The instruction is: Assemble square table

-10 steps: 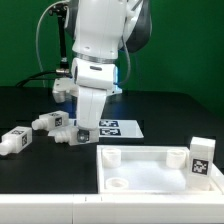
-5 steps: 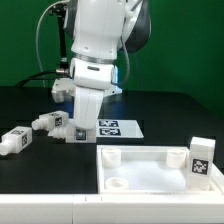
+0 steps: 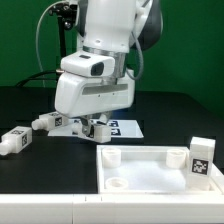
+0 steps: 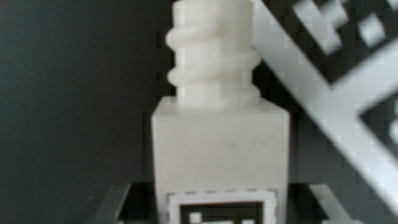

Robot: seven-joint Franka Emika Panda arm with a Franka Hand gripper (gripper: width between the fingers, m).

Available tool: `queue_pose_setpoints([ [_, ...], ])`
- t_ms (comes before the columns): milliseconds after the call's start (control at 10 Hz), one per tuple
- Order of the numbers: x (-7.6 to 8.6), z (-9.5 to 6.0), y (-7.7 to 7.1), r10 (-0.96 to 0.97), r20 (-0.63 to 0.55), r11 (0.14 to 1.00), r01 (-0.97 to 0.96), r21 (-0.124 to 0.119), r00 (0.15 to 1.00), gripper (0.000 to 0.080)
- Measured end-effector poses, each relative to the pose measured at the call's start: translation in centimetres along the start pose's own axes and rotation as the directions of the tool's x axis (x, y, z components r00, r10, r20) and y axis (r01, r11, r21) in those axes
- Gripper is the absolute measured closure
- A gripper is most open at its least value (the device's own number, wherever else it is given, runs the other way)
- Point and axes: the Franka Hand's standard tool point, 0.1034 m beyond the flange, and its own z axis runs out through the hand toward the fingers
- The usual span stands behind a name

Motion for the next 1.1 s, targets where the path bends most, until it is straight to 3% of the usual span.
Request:
queue_pose_setpoints([
  [100, 0.3, -0.2, 1.7, 0.171, -0.017, 0.985, -0.171, 0.003, 0.985, 0.0517],
  [200, -0.5, -0.3, 3.1, 0.264, -0.026, 0.964, -0.264, 0.011, 0.964, 0.0517],
  [300, -1.1, -0.4, 3.8, 0.366, -0.055, 0.930, -0.366, 0.001, 0.929, 0.0517],
  [400, -1.4, 0.1, 2.6, 0.399, -0.085, 0.915, -0.402, -0.020, 0.913, 0.0517],
  [600, -1.5, 0.4, 2.1, 0.526, -0.062, 0.850, -0.526, 0.003, 0.849, 0.0515],
  [800, -1.3, 0.6, 1.1, 0.698, -0.052, 0.716, -0.698, 0.032, 0.714, 0.0515],
  [1100, -1.1, 0.5, 0.6, 0.689, -0.076, 0.724, -0.689, 0.030, 0.720, 0.0515],
])
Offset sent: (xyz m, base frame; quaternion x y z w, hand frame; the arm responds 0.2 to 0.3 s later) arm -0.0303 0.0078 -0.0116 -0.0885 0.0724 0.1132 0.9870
